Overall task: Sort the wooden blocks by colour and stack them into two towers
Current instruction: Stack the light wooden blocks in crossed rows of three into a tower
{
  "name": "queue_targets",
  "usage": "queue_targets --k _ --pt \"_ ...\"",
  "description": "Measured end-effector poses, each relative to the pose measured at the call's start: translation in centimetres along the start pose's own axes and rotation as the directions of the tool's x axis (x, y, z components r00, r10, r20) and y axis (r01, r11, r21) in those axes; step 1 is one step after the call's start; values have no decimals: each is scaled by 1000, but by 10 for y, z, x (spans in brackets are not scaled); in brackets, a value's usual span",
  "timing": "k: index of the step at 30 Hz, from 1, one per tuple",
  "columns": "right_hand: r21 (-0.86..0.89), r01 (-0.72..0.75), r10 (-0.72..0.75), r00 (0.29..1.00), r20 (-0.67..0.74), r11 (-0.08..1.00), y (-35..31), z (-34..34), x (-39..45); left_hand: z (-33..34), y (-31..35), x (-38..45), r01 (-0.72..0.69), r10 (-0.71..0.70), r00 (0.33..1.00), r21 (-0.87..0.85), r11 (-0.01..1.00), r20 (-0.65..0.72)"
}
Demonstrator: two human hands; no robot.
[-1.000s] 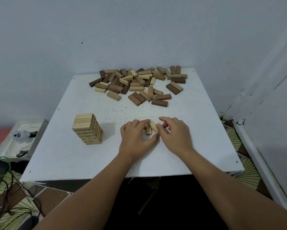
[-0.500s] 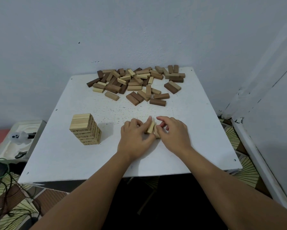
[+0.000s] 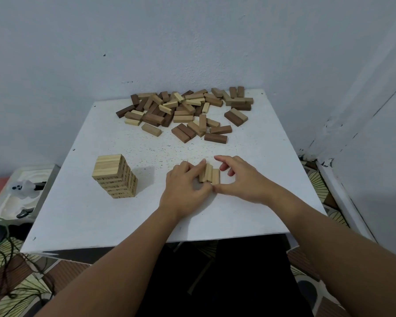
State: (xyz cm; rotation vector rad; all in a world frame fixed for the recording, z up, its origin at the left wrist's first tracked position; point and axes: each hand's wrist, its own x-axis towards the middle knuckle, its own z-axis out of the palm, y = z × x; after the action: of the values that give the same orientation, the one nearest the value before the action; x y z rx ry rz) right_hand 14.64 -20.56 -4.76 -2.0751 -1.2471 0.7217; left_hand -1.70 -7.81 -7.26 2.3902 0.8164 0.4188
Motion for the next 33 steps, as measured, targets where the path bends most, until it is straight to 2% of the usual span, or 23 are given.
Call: queue_targets --k 6,20,26,33 --pt "-3 5 -5 998 -69 1000 -2 8 2 4 -3 2 -21 16 996 -56 998 -87" --pt "5 7 -6 992 -124 1000 -4 12 1 6 -1 0 -48 41 992 -51 998 -121" --pt "-12 16 -18 984 -177 1000 -2 18 2 8 -3 1 -86 86 984 9 996 -153" --pt "-52 -6 -4 984 -179 999 -3 21 2 12 -4 1 -44 58 985 88 995 -162"
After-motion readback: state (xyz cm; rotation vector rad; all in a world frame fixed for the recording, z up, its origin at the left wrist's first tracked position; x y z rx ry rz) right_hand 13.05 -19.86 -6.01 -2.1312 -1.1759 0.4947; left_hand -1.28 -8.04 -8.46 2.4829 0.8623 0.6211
